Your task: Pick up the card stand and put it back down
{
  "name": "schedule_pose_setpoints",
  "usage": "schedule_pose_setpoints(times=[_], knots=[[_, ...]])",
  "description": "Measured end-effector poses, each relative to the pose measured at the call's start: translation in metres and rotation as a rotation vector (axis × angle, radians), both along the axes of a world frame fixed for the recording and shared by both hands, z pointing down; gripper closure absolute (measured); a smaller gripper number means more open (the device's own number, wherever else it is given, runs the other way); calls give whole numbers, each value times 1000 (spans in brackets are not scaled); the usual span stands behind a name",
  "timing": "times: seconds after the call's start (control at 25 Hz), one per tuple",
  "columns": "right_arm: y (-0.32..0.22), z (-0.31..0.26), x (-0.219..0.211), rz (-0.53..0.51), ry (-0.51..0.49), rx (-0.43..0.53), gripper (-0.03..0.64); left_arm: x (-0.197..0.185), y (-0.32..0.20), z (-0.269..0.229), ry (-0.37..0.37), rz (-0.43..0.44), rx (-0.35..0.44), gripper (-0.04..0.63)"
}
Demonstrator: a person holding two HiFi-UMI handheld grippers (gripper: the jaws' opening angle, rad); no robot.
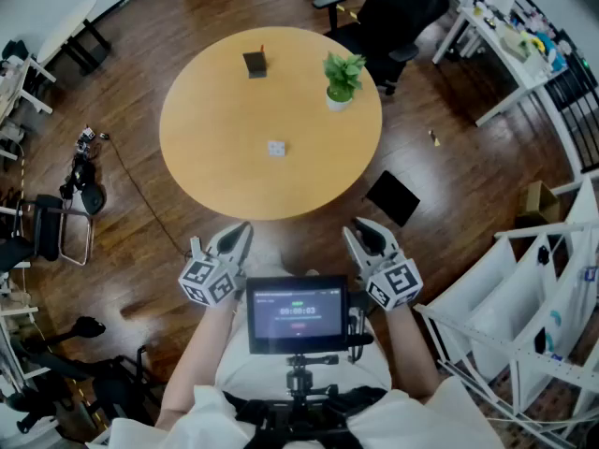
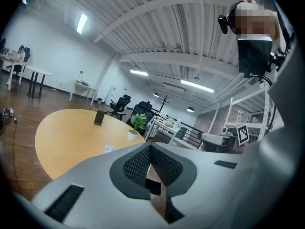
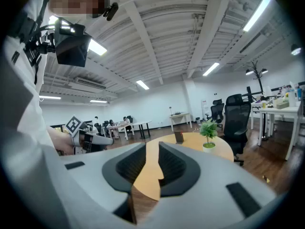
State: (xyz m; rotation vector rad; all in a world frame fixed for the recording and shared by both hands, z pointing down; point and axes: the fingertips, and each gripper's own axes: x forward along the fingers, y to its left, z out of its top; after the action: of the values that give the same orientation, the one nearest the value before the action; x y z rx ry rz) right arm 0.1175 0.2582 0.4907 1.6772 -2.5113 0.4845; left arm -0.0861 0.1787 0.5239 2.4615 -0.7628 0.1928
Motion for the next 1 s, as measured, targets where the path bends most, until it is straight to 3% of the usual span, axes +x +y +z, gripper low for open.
schedule_pose_setpoints(times=[1.0], knots=[[-116,9,-39,55,35,-31,523,-41,-130,4,31,61,-1,601]])
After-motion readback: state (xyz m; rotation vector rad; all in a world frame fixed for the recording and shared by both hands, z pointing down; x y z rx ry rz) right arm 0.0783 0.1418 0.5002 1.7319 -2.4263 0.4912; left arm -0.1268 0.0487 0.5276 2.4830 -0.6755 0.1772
